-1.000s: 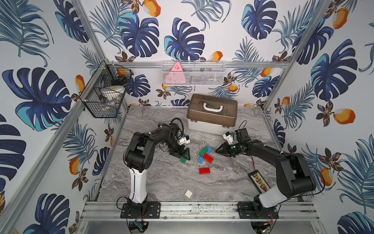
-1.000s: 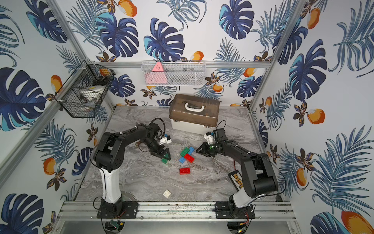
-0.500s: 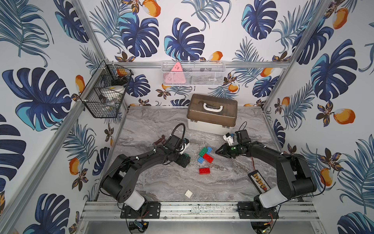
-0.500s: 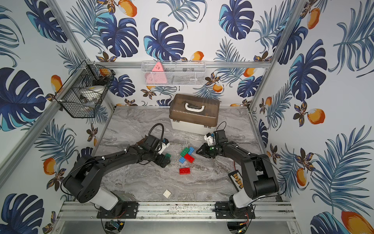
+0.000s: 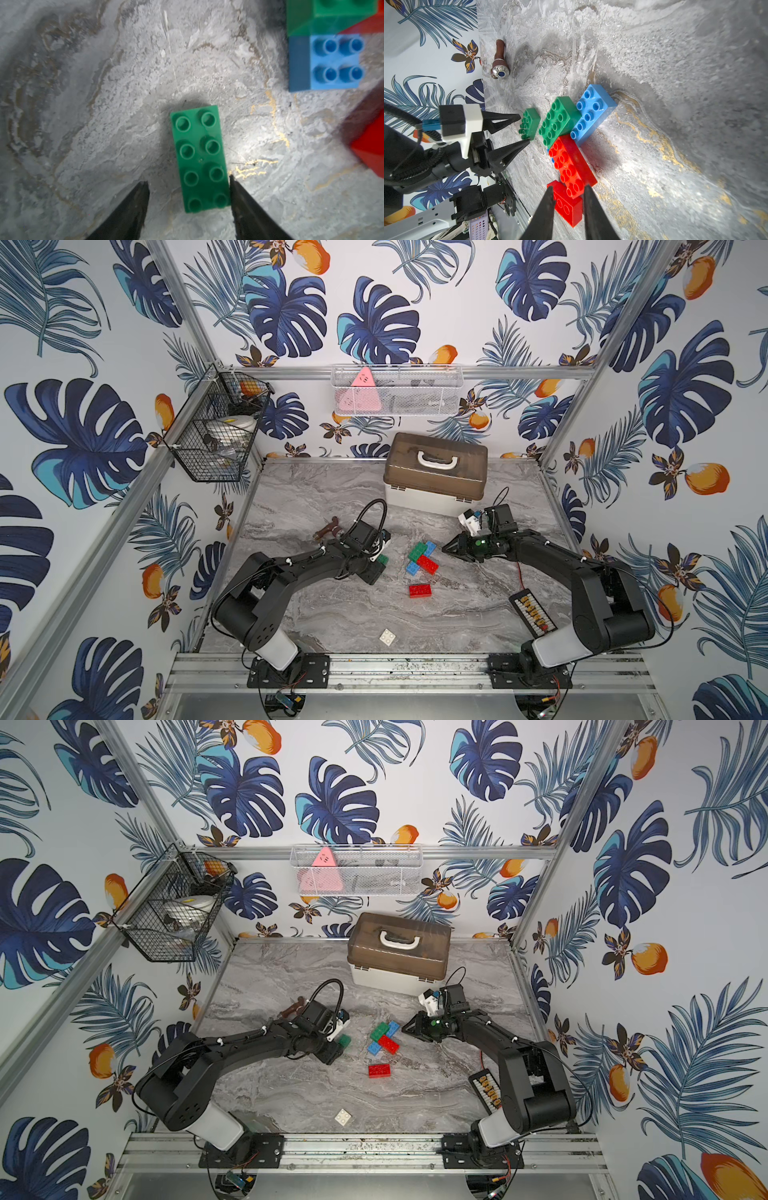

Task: Assemble a small pinwheel with lego
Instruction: Pick up the lego brick from the center of the board.

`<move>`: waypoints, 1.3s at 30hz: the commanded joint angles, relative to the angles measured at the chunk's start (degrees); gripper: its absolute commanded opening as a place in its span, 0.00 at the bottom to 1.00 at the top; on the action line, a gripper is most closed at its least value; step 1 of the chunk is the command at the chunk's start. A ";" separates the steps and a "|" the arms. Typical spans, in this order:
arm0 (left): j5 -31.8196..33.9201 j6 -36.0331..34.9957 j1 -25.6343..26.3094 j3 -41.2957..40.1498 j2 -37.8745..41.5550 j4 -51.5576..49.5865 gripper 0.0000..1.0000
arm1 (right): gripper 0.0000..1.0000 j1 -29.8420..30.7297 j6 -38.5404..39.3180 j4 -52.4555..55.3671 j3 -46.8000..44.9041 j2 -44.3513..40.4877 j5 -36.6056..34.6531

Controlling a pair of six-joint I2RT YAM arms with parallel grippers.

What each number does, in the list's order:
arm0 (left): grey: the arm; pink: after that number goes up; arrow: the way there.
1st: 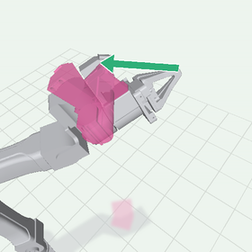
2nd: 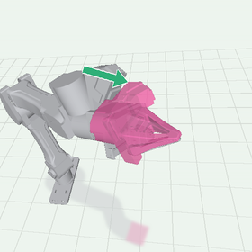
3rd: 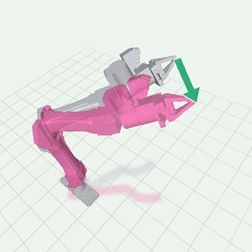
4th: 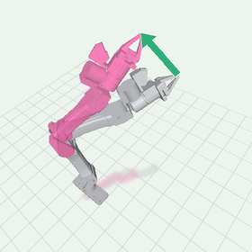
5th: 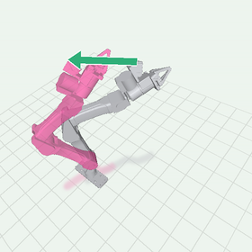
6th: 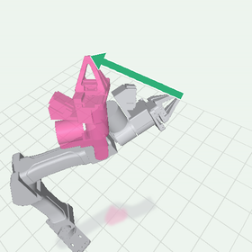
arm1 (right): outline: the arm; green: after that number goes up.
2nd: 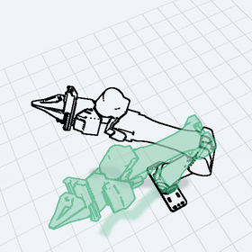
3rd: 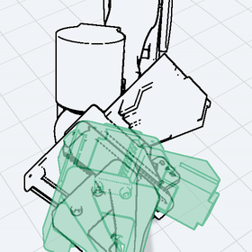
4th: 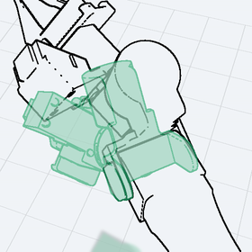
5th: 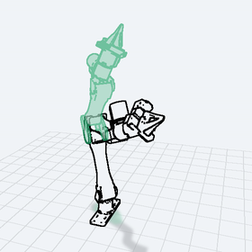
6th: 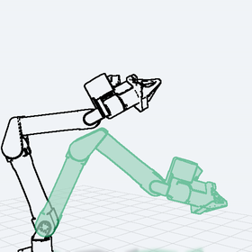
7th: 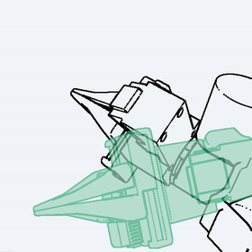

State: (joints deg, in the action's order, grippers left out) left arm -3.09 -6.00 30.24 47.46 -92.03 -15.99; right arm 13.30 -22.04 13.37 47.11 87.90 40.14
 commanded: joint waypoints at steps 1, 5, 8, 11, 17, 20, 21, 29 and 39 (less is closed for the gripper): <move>-1.08 -2.14 -0.03 1.09 -0.34 -2.47 0.68 | 0.27 0.06 0.26 -0.37 0.09 -0.46 0.65; 0.07 -4.75 -0.20 1.56 -0.90 -2.60 0.70 | 0.27 0.06 0.60 -0.27 0.06 -0.61 0.79; -1.39 -6.54 -1.48 3.25 -2.41 -3.40 0.67 | 0.27 0.06 0.73 -0.28 0.15 -0.29 1.42; -4.38 -10.68 -2.88 5.43 -3.64 -4.97 0.59 | 0.27 0.06 1.28 0.35 0.26 -0.40 1.48; -7.40 -15.51 -5.55 9.30 -6.50 -9.81 0.57 | 0.27 0.05 1.67 1.38 0.65 -1.06 1.32; -8.84 -18.00 -5.54 9.49 -8.10 -10.87 0.57 | 0.27 0.01 1.91 1.92 1.37 -0.98 1.30; -9.27 -18.70 -5.55 9.36 -8.50 -10.86 0.57 | 0.27 0.06 1.92 2.06 1.51 -0.89 1.34; -11.78 -23.10 -5.66 10.49 -8.69 -10.45 0.45 | 0.27 0.06 2.14 3.12 2.29 -1.07 1.17; -17.08 -37.13 -5.96 16.85 -9.57 -18.03 0.29 | 0.27 0.15 3.05 5.22 3.29 -0.34 2.28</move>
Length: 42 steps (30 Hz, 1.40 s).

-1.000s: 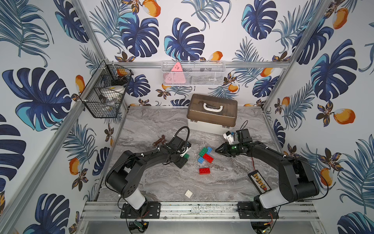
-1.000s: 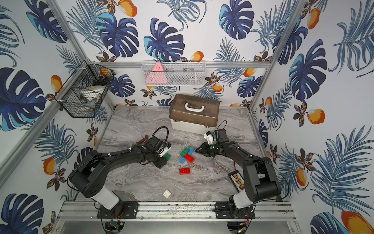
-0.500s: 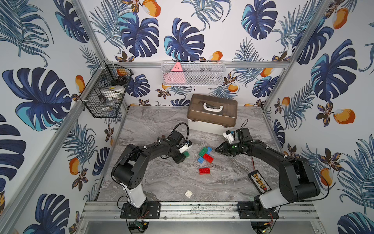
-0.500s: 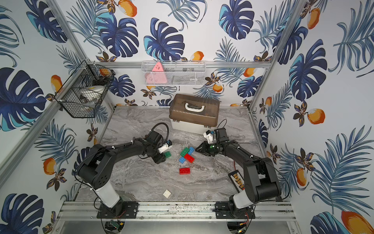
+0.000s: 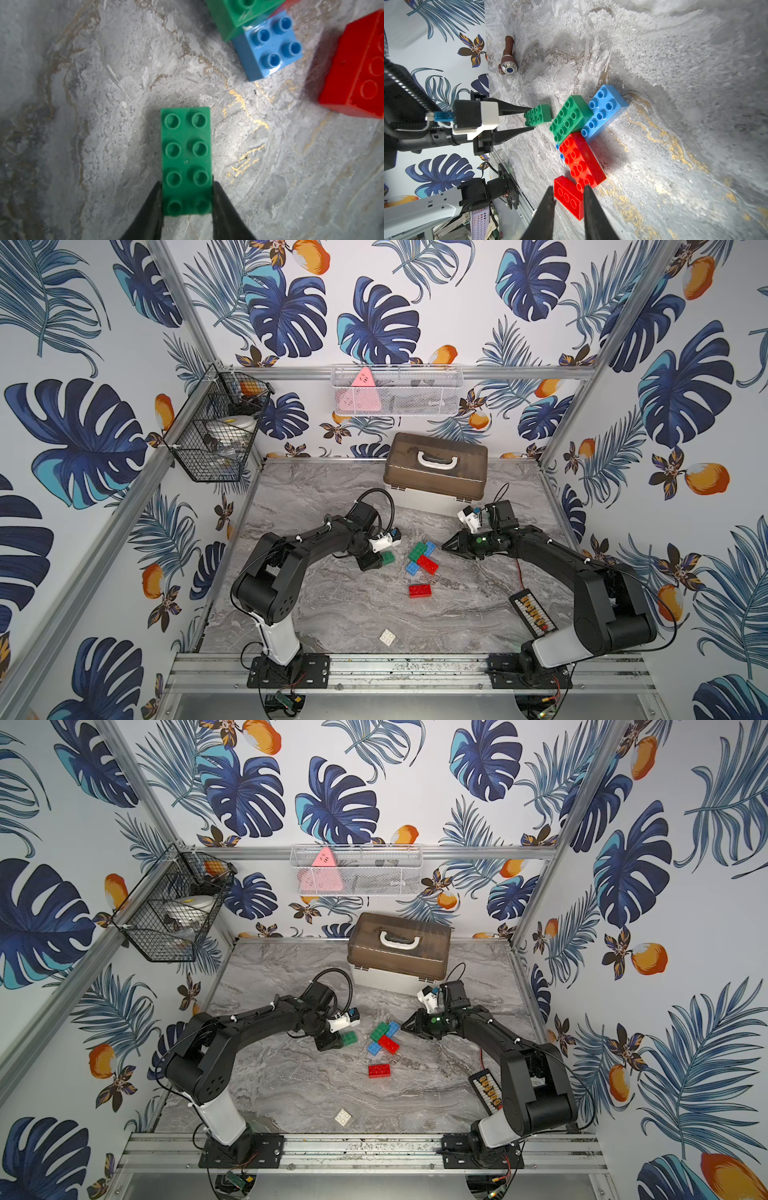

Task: Assemble a small pinwheel with lego
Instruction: Pick up the lego brick from the center of the board, then assemble the lego brick with the lego brick.

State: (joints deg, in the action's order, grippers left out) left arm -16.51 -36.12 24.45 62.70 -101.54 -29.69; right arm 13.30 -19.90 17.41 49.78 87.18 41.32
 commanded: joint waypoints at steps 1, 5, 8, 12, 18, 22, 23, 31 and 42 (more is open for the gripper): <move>-4.64 -8.24 -0.17 2.32 -0.31 -5.33 0.25 | 0.27 0.15 1.20 1.44 0.88 0.81 1.34; -7.65 -11.56 0.36 4.21 -0.69 -6.91 0.24 | 0.27 0.32 2.19 2.44 1.79 2.37 3.30; -10.45 -16.83 1.10 5.16 0.62 -9.46 0.21 | 0.27 1.33 1.90 2.37 2.31 2.52 4.92; -6.54 -23.00 4.44 4.99 2.18 -7.39 0.12 | 0.26 3.88 -3.90 -4.26 0.58 2.15 10.62; -8.65 -29.37 5.65 8.28 -0.75 -6.35 0.03 | 0.22 9.02 -8.02 -9.44 0.12 6.57 17.14; -8.91 -35.83 5.73 14.23 -5.50 -13.25 0.02 | 0.21 10.17 -11.51 -13.79 -0.56 8.34 18.36; -8.68 -37.51 5.94 15.04 -6.07 -14.54 0.01 | 0.21 10.32 -11.78 -13.90 -0.52 8.82 18.28; -7.43 -42.85 5.90 17.71 -8.17 -18.14 0.00 | 0.20 10.39 -13.92 -15.97 0.62 12.98 19.06; -6.09 -46.19 6.43 24.73 -13.37 -23.73 0.00 | 0.18 10.48 -12.95 -14.65 3.21 16.89 19.19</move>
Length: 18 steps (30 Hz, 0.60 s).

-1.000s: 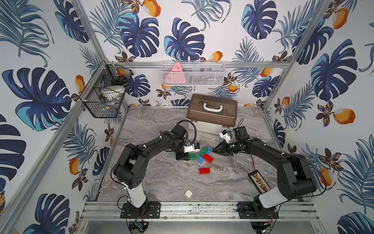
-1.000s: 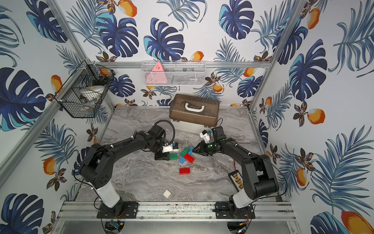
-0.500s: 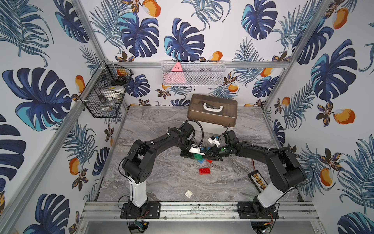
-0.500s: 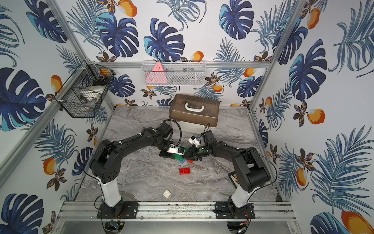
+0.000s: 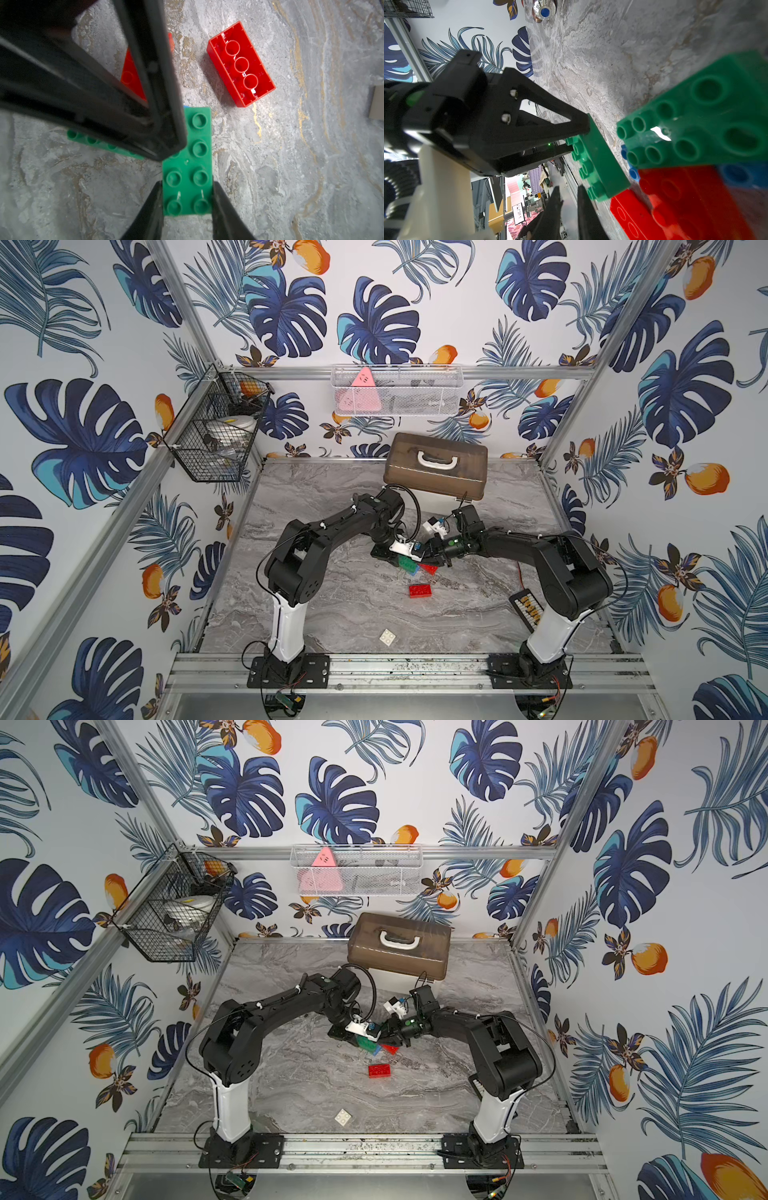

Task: Assemble a small pinwheel with lego
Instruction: Assemble the lego brick with the lego brick.

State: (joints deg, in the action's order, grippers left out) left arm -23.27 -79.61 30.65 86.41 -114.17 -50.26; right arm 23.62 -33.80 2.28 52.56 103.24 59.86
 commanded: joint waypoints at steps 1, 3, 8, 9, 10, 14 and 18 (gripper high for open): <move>0.61 -2.66 0.25 1.21 -1.00 -3.11 0.00 | 0.18 0.17 1.08 0.61 0.57 1.22 0.60; 0.41 -2.73 0.28 1.65 -1.46 -3.18 0.00 | 0.18 0.20 1.08 0.42 0.85 2.00 0.83; 0.42 -2.76 0.12 2.96 -2.16 -3.13 0.00 | 0.17 0.20 4.04 4.69 3.17 3.74 0.15; 0.12 -2.99 0.15 3.22 -2.34 -3.28 0.00 | 0.17 0.25 4.07 4.74 3.58 4.04 0.33; 0.36 -3.33 0.12 3.91 -2.73 -3.88 0.00 | 0.17 0.20 4.03 4.62 3.86 4.30 0.44; 1.34 -3.68 0.19 4.76 -3.26 -4.37 0.00 | 0.17 0.20 5.87 6.89 4.86 5.25 0.82; 1.71 -4.31 0.12 5.02 -3.97 -4.36 0.00 | 0.16 0.21 6.44 7.86 5.19 6.27 0.32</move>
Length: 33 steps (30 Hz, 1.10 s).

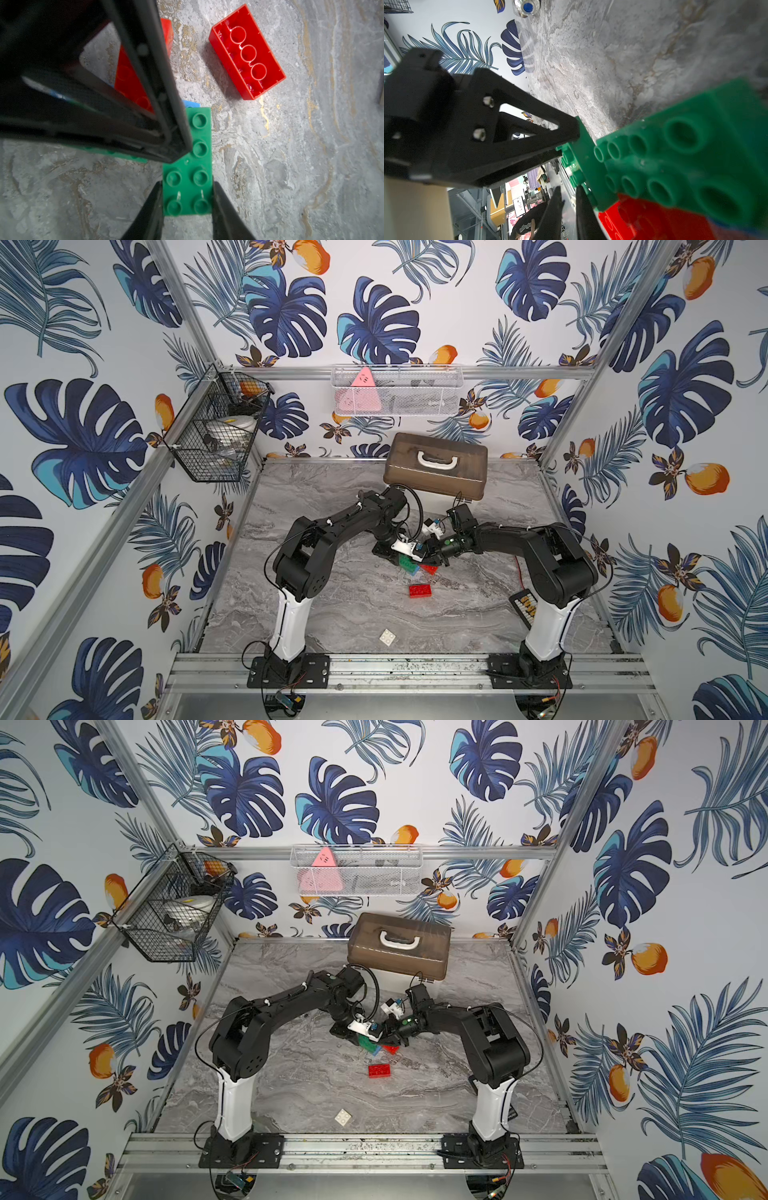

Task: Assemble a small pinwheel with lego
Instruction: Assemble the lego brick with the lego brick.

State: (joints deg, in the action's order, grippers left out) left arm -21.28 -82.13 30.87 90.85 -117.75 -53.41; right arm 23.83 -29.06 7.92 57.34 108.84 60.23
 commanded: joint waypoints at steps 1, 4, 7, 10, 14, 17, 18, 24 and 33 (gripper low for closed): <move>-0.18 -1.74 -0.09 0.82 -0.63 -1.34 0.00 | 0.16 0.01 1.86 2.42 0.49 1.00 -0.19; -0.12 -1.88 -0.13 1.31 -0.93 -1.31 0.00 | 0.16 -0.08 2.53 3.00 0.58 1.30 -1.06; 0.27 -1.77 -0.12 2.55 -1.93 -1.78 0.00 | 0.16 -0.09 2.56 3.47 0.93 1.99 -1.57; 0.23 -1.42 -0.17 2.85 -2.41 -1.44 0.00 | 0.16 -0.06 2.97 4.01 1.27 2.05 -2.01; 0.92 -0.76 -0.12 3.15 -2.83 -1.17 0.00 | 0.16 -0.08 5.35 6.96 2.05 2.20 -3.74; 1.20 -0.34 -0.15 3.55 -2.99 -0.81 0.00 | 0.16 -0.05 6.52 8.29 2.47 2.72 -4.68; 0.91 -0.11 -0.18 3.55 -2.92 -0.50 0.00 | 0.15 -0.10 6.73 8.51 2.52 2.85 -4.86; 1.39 1.46 -0.42 3.22 -2.65 1.26 0.00 | 0.15 -0.10 8.96 10.74 2.34 3.20 -6.26; 2.88 2.54 -0.75 3.75 -2.63 4.40 0.01 | 0.14 -0.08 10.60 12.91 3.32 3.97 -7.41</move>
State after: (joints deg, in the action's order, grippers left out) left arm -20.18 -80.68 30.55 93.54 -120.51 -54.11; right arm 23.55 -19.99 14.74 60.77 111.96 59.59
